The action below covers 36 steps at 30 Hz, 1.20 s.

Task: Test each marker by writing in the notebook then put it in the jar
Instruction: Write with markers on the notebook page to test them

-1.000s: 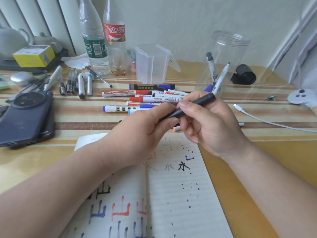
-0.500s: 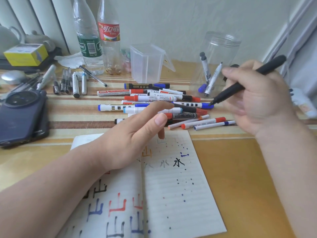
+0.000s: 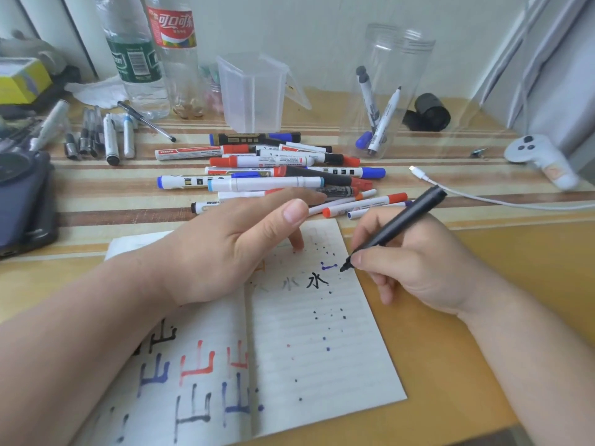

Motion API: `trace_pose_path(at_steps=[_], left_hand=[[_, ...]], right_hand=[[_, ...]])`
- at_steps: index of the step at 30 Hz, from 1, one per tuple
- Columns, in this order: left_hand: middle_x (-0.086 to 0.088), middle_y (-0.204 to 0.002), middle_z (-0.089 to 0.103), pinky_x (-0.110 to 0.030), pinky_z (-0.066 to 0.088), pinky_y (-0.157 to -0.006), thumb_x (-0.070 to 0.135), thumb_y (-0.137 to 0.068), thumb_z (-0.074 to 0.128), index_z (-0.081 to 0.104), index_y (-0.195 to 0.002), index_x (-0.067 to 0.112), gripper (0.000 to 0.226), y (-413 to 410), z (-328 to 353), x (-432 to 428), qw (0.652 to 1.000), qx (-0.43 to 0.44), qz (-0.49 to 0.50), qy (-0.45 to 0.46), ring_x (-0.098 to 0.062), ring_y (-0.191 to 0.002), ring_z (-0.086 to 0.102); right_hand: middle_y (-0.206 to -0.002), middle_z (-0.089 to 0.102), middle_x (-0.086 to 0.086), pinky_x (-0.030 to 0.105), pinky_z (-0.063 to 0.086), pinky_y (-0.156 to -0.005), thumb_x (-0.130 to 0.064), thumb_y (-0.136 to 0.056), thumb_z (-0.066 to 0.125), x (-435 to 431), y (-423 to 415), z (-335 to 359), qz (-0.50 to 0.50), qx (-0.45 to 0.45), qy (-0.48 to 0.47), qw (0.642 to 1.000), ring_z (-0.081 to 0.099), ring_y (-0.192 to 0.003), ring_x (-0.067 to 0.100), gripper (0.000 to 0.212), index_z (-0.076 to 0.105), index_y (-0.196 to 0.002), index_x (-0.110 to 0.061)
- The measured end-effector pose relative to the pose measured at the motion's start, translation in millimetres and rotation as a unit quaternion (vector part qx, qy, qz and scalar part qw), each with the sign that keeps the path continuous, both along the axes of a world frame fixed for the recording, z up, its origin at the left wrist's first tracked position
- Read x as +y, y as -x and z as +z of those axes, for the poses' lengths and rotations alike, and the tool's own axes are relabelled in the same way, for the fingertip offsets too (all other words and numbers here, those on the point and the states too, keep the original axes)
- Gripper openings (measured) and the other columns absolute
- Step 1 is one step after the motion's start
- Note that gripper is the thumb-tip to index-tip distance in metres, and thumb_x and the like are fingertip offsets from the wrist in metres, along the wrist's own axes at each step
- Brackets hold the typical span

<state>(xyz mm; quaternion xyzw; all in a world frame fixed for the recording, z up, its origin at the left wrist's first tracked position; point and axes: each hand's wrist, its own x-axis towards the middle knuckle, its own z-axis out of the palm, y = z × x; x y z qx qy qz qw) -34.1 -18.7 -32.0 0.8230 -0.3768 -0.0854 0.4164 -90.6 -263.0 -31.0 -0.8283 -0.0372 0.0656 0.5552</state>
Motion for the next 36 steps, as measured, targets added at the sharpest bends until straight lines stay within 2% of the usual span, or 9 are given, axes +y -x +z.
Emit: trace_pose_path(at_steps=[3,5,8,14,20,26,29,33,36], left_hand=[[0.013,-0.107,0.07,-0.009,0.037,-0.083,0.061,-0.099,0.017,0.056,-0.134,0.035,0.058,1.5,0.0,-0.5,1.0,-0.008,-0.008,0.007,0.004,-0.095,0.058],[0.013,-0.107,0.07,-0.01,0.037,-0.083,0.061,-0.099,0.016,0.054,-0.136,0.037,0.058,0.9,-1.2,0.3,1.0,0.0,-0.012,0.011,0.003,-0.096,0.058],[0.013,-0.108,0.07,-0.013,0.038,-0.083,0.065,-0.099,0.013,0.052,-0.137,0.039,0.06,0.2,-1.8,1.1,1.0,0.003,-0.02,0.015,-0.002,-0.103,0.058],[0.013,-0.106,0.07,-0.01,0.038,-0.081,0.06,-0.1,0.014,0.053,-0.136,0.037,0.058,0.8,-0.8,0.9,1.0,0.0,-0.021,0.022,0.003,-0.096,0.058],[0.014,-0.105,0.07,-0.008,0.037,-0.08,0.057,-0.101,0.015,0.054,-0.137,0.035,0.058,1.4,0.4,0.4,1.0,-0.002,-0.02,0.02,0.006,-0.093,0.057],[0.014,-0.106,0.07,-0.01,0.036,-0.079,0.061,-0.099,0.013,0.052,-0.137,0.038,0.06,1.0,0.0,0.8,1.0,0.0,-0.012,0.01,0.006,-0.094,0.056],[0.015,-0.105,0.07,-0.009,0.036,-0.079,0.062,-0.098,0.014,0.052,-0.137,0.037,0.06,1.3,0.4,0.6,1.0,0.0,-0.01,0.01,0.007,-0.092,0.057],[0.015,-0.104,0.07,-0.01,0.037,-0.078,0.063,-0.097,0.014,0.052,-0.137,0.039,0.061,1.5,1.5,0.2,1.0,0.001,-0.007,0.006,0.006,-0.09,0.057],[0.015,-0.103,0.07,-0.009,0.037,-0.077,0.062,-0.098,0.015,0.053,-0.137,0.038,0.06,2.2,2.1,-0.3,1.0,-0.003,-0.008,0.007,0.007,-0.088,0.057]], right_hand=[[-0.057,0.058,0.016,0.032,0.046,-0.042,-0.011,-0.075,0.071,-1.8,0.9,0.0,0.004,-0.005,-0.017,1.0,0.055,-0.047,0.029,0.004,0.066,-0.077,-0.011],[-0.06,0.063,0.017,0.032,0.047,-0.042,-0.007,-0.081,0.076,-1.9,1.7,1.4,0.014,-0.01,-0.002,1.0,0.057,-0.045,0.03,0.01,0.066,-0.078,-0.01],[-0.059,0.063,0.017,0.033,0.046,-0.042,-0.002,-0.086,0.073,0.2,1.7,1.6,0.01,-0.028,0.033,0.999,0.057,-0.042,0.034,0.012,0.065,-0.078,-0.008],[-0.058,0.06,0.019,0.031,0.043,-0.04,-0.006,-0.086,0.073,3.9,1.6,2.2,-0.009,-0.028,0.06,0.998,0.054,-0.041,0.032,0.015,0.064,-0.074,-0.01],[-0.054,0.06,0.011,0.032,0.043,-0.041,-0.009,-0.086,0.073,7.3,1.1,3.0,-0.015,-0.02,0.081,0.996,0.053,-0.038,0.026,0.013,0.064,-0.077,-0.008],[-0.056,0.055,0.024,0.028,0.037,-0.038,0.001,-0.081,0.072,8.2,3.3,7.3,-0.001,0.007,0.07,0.998,0.048,-0.043,0.027,0.012,0.065,-0.073,-0.004],[-0.054,0.053,0.02,0.023,0.035,-0.039,0.005,-0.081,0.072,7.9,2.5,7.8,0.009,0.016,0.066,0.998,0.046,-0.043,0.023,0.013,0.065,-0.073,-0.002],[-0.056,0.056,0.022,0.025,0.037,-0.038,0.004,-0.083,0.074,8.5,2.6,7.3,0.007,0.013,0.051,0.999,0.048,-0.044,0.024,0.013,0.066,-0.074,-0.003],[-0.055,0.06,0.01,0.027,0.039,-0.038,0.001,-0.084,0.072,9.2,2.6,6.3,-0.002,0.003,0.04,0.999,0.05,-0.041,0.016,0.008,0.065,-0.08,0.003]])
